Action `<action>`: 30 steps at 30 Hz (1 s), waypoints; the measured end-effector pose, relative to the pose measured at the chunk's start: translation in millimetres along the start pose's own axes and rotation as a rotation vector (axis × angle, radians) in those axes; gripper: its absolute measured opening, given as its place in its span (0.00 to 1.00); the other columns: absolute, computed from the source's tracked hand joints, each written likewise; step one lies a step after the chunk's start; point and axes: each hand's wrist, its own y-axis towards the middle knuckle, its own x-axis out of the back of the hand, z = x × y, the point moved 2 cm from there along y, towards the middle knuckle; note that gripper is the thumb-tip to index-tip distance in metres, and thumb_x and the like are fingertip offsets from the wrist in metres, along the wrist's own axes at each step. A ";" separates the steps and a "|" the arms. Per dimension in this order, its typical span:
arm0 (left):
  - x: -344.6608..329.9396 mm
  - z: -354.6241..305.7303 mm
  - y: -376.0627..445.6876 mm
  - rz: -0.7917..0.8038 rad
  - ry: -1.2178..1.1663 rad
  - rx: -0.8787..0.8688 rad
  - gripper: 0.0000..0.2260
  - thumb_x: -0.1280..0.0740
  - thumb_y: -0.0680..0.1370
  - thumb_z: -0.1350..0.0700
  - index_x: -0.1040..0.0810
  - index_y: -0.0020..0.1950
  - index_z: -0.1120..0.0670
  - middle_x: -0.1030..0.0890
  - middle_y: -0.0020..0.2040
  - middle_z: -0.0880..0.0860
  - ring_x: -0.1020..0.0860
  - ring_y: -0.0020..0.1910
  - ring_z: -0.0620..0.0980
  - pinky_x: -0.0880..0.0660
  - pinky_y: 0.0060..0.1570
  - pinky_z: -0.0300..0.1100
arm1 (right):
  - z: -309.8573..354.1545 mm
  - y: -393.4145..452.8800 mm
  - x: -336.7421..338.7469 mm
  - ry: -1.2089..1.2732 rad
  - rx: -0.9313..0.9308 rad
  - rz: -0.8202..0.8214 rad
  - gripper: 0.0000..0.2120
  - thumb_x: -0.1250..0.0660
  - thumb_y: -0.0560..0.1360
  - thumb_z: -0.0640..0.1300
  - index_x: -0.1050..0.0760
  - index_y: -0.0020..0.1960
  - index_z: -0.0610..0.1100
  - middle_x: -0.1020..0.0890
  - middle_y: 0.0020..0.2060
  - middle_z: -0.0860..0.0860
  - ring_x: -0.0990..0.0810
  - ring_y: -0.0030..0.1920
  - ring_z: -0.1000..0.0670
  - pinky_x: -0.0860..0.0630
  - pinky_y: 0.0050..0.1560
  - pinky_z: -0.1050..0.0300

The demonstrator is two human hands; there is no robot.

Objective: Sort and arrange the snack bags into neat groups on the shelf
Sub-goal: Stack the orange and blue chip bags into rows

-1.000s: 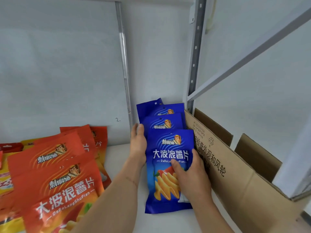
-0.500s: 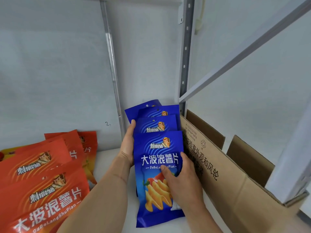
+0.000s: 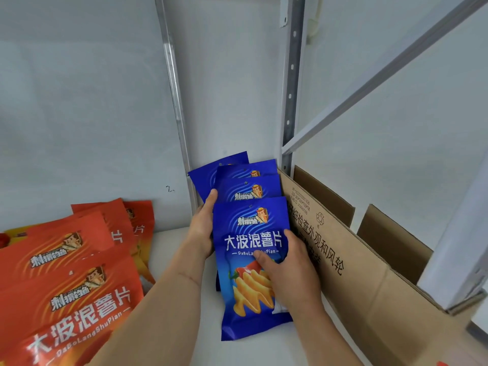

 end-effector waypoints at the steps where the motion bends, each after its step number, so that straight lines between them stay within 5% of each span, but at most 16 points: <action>1: 0.3 1.9 -5.4 -0.009 -0.012 -0.005 0.29 0.32 0.74 0.33 0.24 0.64 0.54 0.13 0.52 0.55 0.14 0.48 0.56 0.17 0.45 0.51 | 0.1 0.9 1.3 -0.010 0.003 -0.001 0.40 0.29 0.71 0.63 0.42 0.76 0.53 0.31 0.70 0.55 0.29 0.66 0.55 0.23 0.56 0.54; 5: -2.7 10.5 -36.5 -0.127 -0.001 -0.114 0.23 0.37 0.77 0.32 0.24 0.56 0.51 0.15 0.49 0.51 0.14 0.42 0.49 0.20 0.37 0.43 | 2.9 2.8 6.9 -0.115 0.019 -0.055 0.37 0.32 0.74 0.62 0.42 0.76 0.51 0.33 0.72 0.54 0.31 0.69 0.53 0.29 0.56 0.58; 8: -5.4 35.2 -53.1 -0.122 0.174 -0.116 0.24 0.31 0.75 0.35 0.26 0.61 0.51 0.14 0.51 0.53 0.13 0.45 0.52 0.16 0.45 0.49 | 4.0 -1.7 4.5 -0.247 0.040 -0.084 0.34 0.38 0.76 0.64 0.41 0.76 0.48 0.33 0.73 0.51 0.31 0.69 0.50 0.27 0.60 0.53; 12: -11.5 51.6 -58.2 -0.167 0.340 -0.215 0.19 0.31 0.80 0.48 0.30 0.67 0.51 0.17 0.57 0.53 0.15 0.48 0.51 0.18 0.37 0.42 | -0.2 -9.2 2.3 -0.197 -0.062 -0.053 0.38 0.44 0.77 0.68 0.45 0.78 0.46 0.32 0.72 0.48 0.30 0.69 0.47 0.28 0.62 0.50; 17: -12.1 60.2 -54.6 -0.243 0.469 -0.323 0.18 0.32 0.81 0.50 0.31 0.69 0.50 0.18 0.61 0.51 0.17 0.51 0.48 0.17 0.49 0.49 | -0.6 -11.8 2.1 -0.211 -0.037 -0.035 0.39 0.40 0.75 0.67 0.44 0.76 0.44 0.28 0.69 0.47 0.28 0.67 0.47 0.27 0.61 0.51; 22: -16.9 57.1 -62.9 -0.258 0.555 -0.338 0.20 0.32 0.81 0.49 0.32 0.70 0.52 0.20 0.63 0.52 0.17 0.55 0.51 0.19 0.45 0.43 | -3.2 -13.3 2.4 -0.243 -0.014 -0.067 0.38 0.39 0.75 0.68 0.42 0.75 0.46 0.27 0.67 0.48 0.26 0.65 0.48 0.25 0.57 0.52; 25: -17.8 50.6 -71.9 -0.282 0.621 -0.330 0.22 0.33 0.81 0.48 0.34 0.72 0.53 0.23 0.68 0.54 0.19 0.60 0.53 0.18 0.50 0.48 | -4.1 -14.3 2.2 -0.248 0.011 -0.088 0.37 0.39 0.74 0.68 0.40 0.74 0.46 0.28 0.67 0.47 0.27 0.65 0.48 0.24 0.54 0.52; 30: -3.9 17.5 -116.8 -0.310 0.772 -0.433 0.29 0.35 0.82 0.47 0.42 0.80 0.53 0.32 0.74 0.50 0.29 0.69 0.48 0.20 0.56 0.45 | 1.4 -15.0 9.0 -0.245 0.081 -0.164 0.34 0.40 0.76 0.65 0.37 0.73 0.44 0.31 0.71 0.44 0.31 0.69 0.44 0.25 0.61 0.45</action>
